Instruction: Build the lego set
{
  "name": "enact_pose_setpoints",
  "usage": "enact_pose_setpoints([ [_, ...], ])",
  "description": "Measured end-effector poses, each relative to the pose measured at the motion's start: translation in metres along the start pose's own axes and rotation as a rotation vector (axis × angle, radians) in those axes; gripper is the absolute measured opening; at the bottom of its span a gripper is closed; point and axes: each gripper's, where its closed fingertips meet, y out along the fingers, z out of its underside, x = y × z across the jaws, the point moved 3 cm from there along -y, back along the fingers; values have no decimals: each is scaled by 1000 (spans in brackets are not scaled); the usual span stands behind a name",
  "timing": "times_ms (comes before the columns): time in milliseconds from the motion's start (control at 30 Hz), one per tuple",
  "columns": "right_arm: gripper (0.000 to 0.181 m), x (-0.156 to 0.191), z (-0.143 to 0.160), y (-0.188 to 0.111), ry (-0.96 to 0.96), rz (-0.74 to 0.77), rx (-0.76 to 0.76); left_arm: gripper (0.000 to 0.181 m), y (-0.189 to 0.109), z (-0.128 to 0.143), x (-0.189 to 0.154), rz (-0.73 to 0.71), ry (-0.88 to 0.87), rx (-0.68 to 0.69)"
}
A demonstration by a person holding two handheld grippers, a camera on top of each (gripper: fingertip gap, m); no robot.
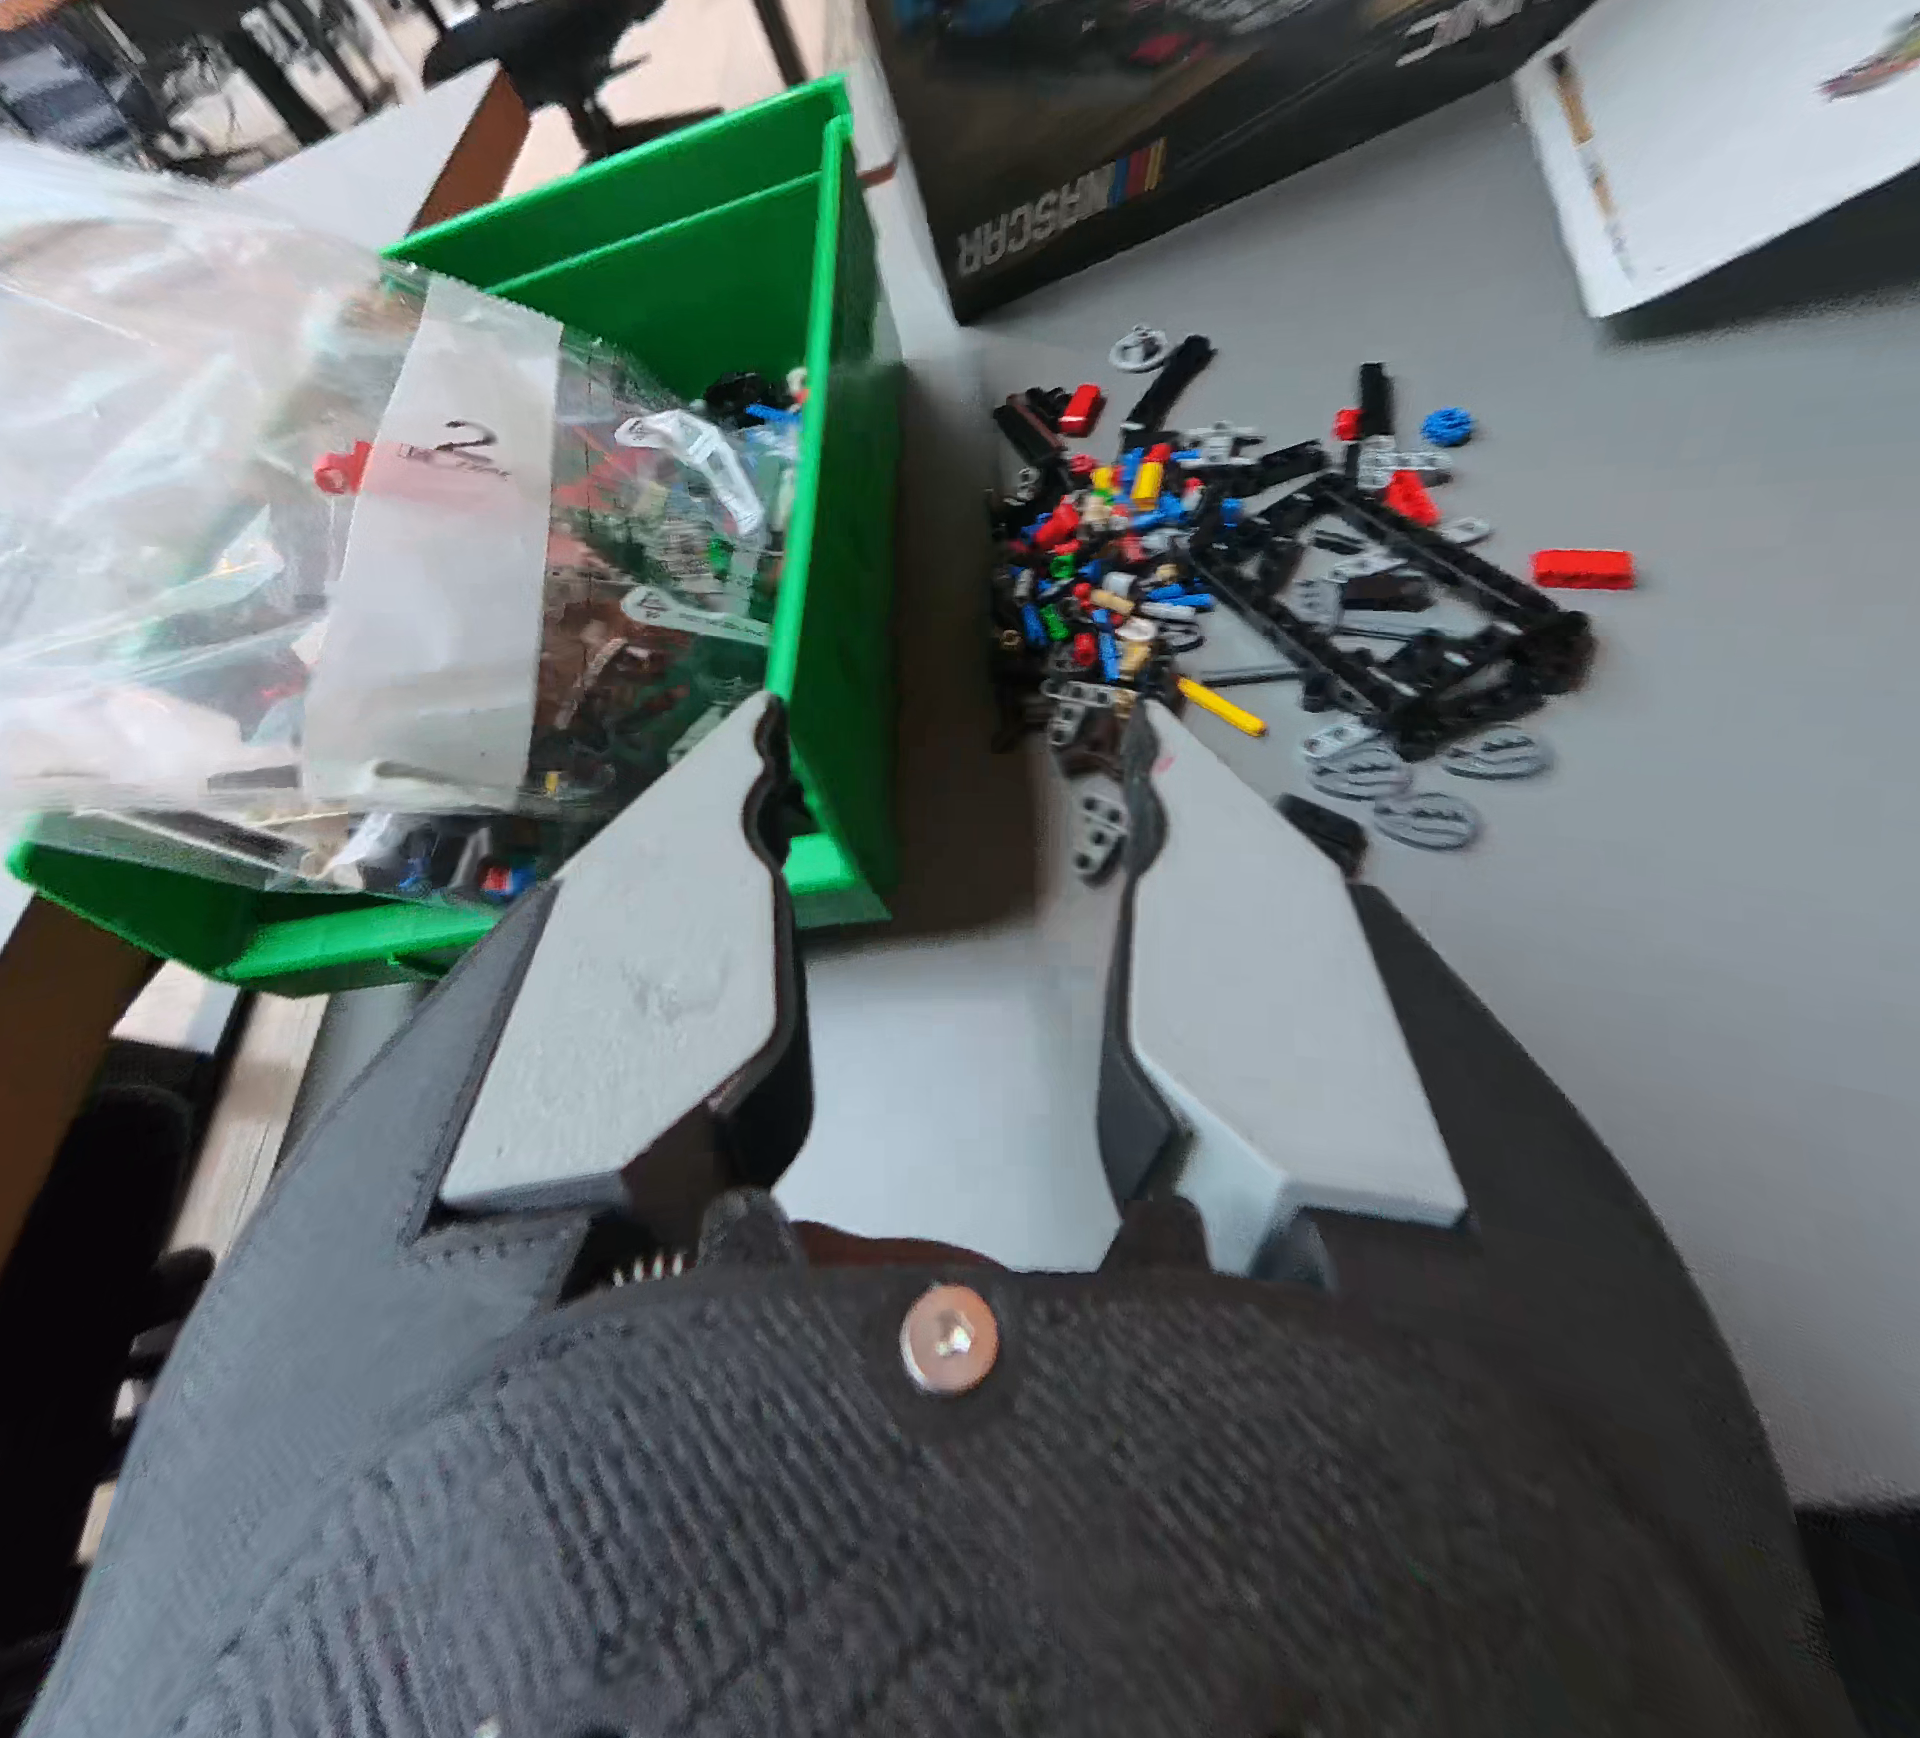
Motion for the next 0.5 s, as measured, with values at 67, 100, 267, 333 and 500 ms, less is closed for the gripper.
enact_pose_setpoints([
  [67,36,1,18,-10,40,-19,-19,42,-14,0,-20,27,62,-36],
  [100,37,-2,29,-12,55,-2,-7,51,-19,0,-18,-32,79,-47],
  [267,44,-30,74,-25,86,161,56,47,-27,-9,-51,137,38,-130],
  [333,46,-45,90,-28,83,229,113,48,-17,-9,-82,293,-24,-118],
  [500,50,-62,124,-24,94,245,251,49,12,-3,-151,439,81,-65],
])
